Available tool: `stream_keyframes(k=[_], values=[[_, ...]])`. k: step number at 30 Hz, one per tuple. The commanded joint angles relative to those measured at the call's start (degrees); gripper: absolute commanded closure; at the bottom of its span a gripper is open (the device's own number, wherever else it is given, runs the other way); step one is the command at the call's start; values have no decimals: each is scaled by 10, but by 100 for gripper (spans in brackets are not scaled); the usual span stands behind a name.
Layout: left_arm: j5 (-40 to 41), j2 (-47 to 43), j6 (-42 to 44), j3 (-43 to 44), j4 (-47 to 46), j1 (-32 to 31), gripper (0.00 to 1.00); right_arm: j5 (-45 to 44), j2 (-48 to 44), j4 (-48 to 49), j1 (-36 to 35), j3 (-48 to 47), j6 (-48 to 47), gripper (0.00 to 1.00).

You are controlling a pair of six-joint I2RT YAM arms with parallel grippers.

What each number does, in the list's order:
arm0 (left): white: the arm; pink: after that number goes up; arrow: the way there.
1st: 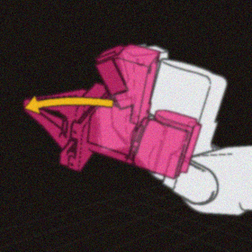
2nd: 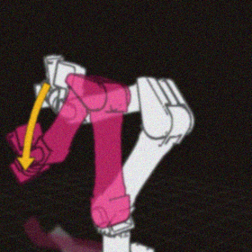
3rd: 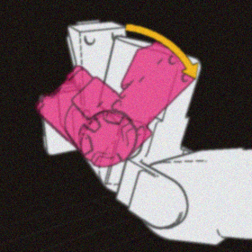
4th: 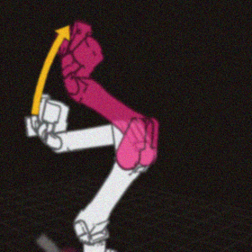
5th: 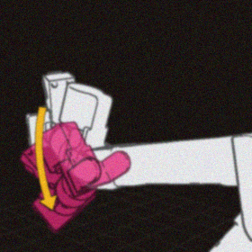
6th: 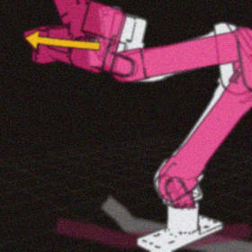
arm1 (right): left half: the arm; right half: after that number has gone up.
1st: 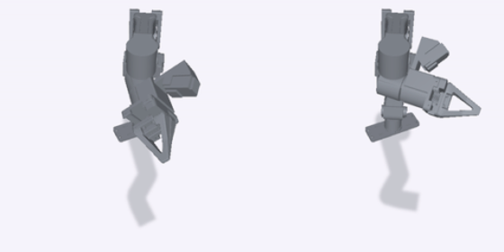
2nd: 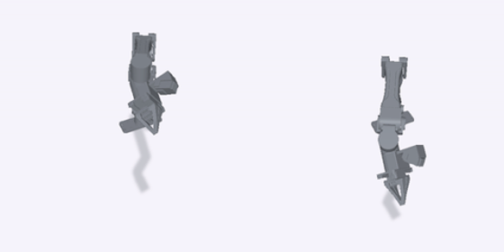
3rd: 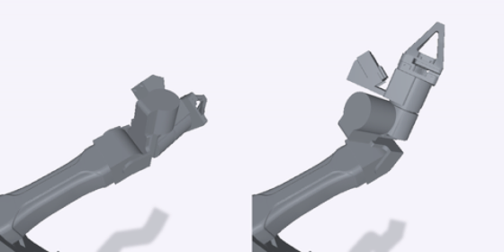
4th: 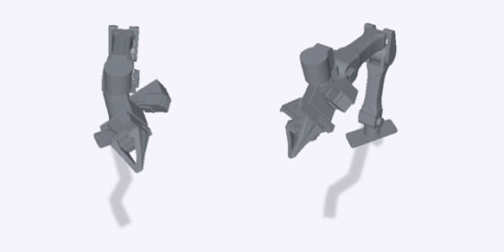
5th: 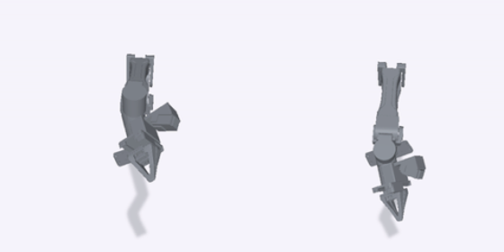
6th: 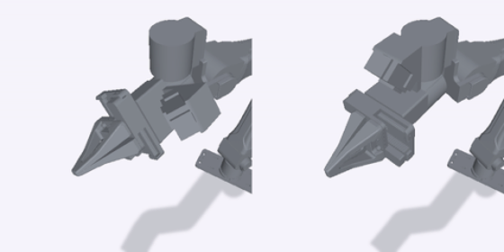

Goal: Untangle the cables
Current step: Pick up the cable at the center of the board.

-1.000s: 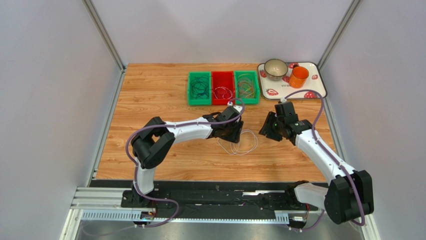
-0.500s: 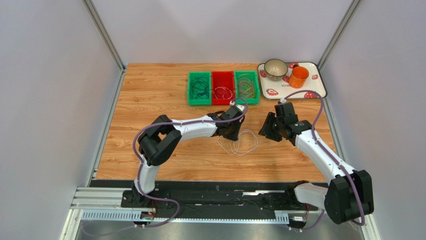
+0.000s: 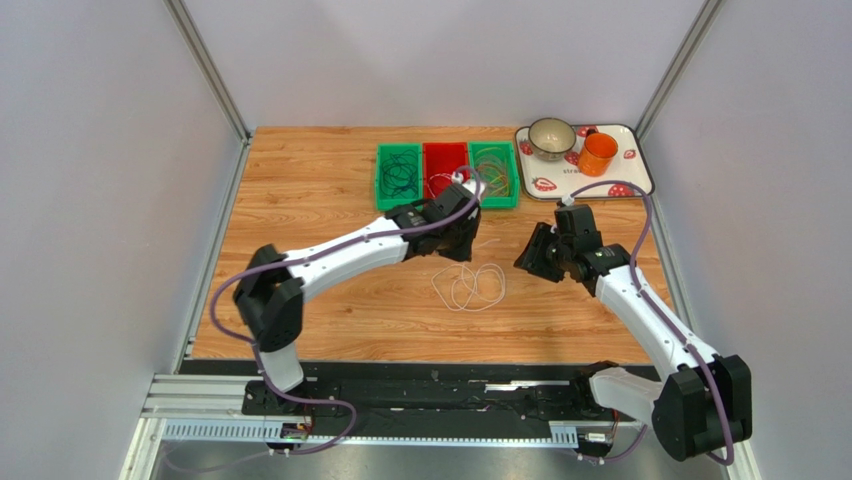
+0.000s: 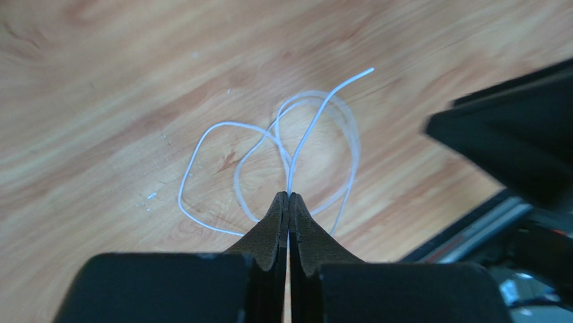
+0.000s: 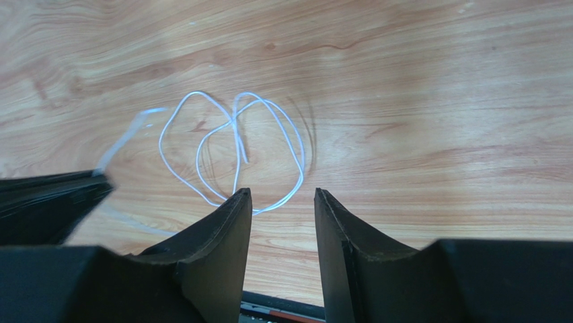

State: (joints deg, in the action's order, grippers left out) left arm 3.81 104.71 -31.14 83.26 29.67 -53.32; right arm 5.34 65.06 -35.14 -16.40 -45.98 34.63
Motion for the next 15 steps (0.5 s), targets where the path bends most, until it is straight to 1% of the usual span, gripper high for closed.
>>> stream_keyframes(k=[1,2,5,10,15], values=[[16,-125,38,70,53,-5,100,70,-37,39,-10,-10,-5,57],[22,-146,44,73,69,-5,100,75,-41,41,-13,-13,-5,56],[28,-185,54,75,75,-5,100,93,-56,46,-33,-25,-3,55],[44,-215,63,68,74,-5,100,134,-78,95,-77,-25,4,50],[53,-254,76,87,67,-5,100,157,-75,139,-94,-8,22,46]])
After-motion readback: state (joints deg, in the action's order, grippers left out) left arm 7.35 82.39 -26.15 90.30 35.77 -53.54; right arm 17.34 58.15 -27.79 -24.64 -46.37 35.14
